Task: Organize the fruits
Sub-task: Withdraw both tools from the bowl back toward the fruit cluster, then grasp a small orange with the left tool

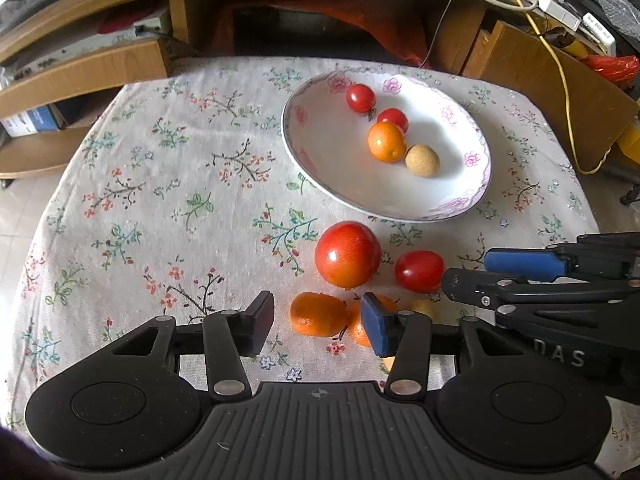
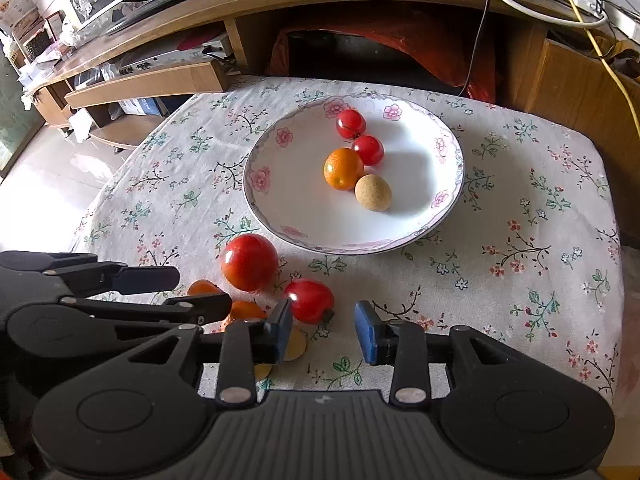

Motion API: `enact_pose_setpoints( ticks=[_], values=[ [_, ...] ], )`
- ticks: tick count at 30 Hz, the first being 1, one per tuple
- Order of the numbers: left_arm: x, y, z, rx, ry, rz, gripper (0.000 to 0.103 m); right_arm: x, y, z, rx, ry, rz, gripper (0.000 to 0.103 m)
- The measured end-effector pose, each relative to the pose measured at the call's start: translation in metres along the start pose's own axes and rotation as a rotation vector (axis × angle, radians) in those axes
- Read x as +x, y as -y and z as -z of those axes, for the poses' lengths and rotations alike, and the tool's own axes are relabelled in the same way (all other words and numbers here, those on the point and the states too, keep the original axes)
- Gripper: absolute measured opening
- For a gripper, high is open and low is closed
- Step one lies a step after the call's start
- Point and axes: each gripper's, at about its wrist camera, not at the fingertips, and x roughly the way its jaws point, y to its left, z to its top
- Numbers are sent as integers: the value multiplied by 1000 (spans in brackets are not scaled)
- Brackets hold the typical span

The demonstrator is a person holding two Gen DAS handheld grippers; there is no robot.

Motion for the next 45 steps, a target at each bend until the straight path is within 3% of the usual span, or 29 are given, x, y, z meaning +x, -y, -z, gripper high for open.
enact_pose_setpoints(
  ticks=[8,17,21,25,30,45],
  values=[
    [5,-10,0,-32,-20,-4,62,2,3,0,8,-3,0,37],
    [13,-6,-5,-41,-6,-17,56,5,5,1,12,-10,2,37],
    [9,-8,-2,-36,-15,19,53,4,9,0,26,-7,1,38],
    [19,-10,-1,-35,-45,-15,51,5,10,-1,30,-7,1,38],
    [19,-8,-8,-47,-21,16,52,7,9,1,22,-18,-2,38],
    [23,-8,-8,-27,-14,-12,44,14,19,-5,73,-17,-3,38]
  ],
)
